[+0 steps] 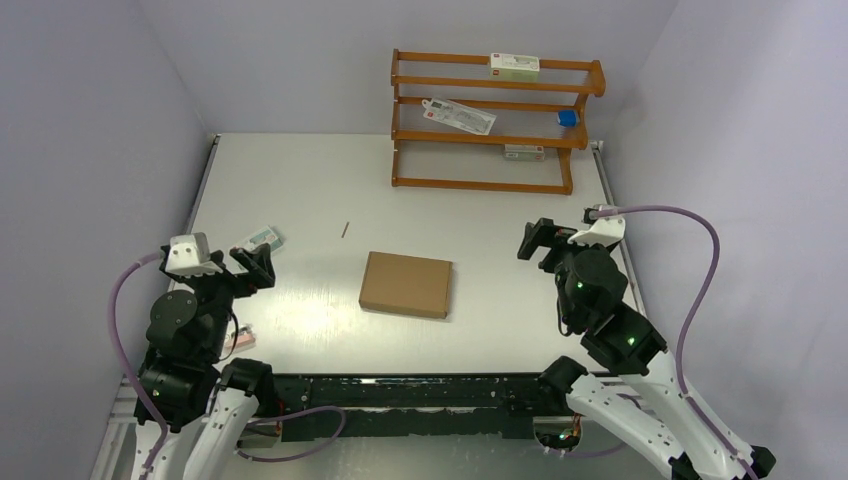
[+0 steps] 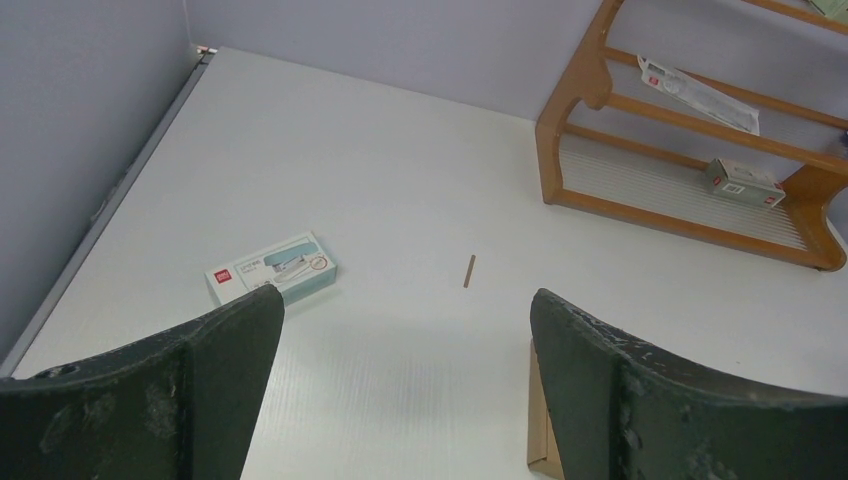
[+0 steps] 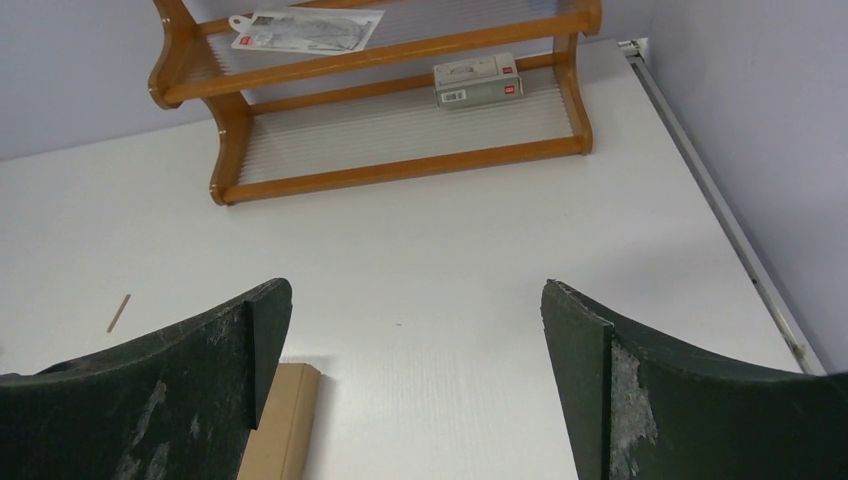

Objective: Fold the paper box

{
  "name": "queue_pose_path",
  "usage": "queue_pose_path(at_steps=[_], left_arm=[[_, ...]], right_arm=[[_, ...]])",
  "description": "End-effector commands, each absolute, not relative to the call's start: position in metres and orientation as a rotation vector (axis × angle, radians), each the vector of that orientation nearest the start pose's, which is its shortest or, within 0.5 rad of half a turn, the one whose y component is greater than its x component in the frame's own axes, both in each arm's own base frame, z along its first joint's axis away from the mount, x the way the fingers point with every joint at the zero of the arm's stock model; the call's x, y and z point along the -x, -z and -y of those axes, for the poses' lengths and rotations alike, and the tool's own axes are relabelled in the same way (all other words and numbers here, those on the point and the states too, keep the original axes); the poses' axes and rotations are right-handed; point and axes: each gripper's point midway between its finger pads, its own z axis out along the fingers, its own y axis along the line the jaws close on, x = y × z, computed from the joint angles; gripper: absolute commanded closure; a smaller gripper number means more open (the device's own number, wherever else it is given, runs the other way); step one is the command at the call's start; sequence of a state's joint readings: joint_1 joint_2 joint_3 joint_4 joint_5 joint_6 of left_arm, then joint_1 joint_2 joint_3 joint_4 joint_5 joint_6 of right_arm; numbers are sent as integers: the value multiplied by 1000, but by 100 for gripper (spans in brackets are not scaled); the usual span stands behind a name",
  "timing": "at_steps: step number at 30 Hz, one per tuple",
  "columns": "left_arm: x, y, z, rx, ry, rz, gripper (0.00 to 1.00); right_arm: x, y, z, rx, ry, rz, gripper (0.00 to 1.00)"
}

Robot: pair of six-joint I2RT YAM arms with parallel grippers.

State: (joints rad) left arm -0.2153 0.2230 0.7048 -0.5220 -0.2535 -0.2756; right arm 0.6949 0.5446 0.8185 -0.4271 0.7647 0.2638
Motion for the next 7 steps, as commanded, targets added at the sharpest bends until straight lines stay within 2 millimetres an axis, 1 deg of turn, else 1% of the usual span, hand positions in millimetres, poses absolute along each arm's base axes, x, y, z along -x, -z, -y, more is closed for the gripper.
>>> queue_pose_path(at_steps=[1,7], left_arm=[[-202,-291,13,222,182,-1581,2],[-205,-290,16,201,191,-1587,2]], right_arm=[[-235,-308,-49,-191,-84,-1645,0],[-236,-304,-54,-168,-90,-1665,0]])
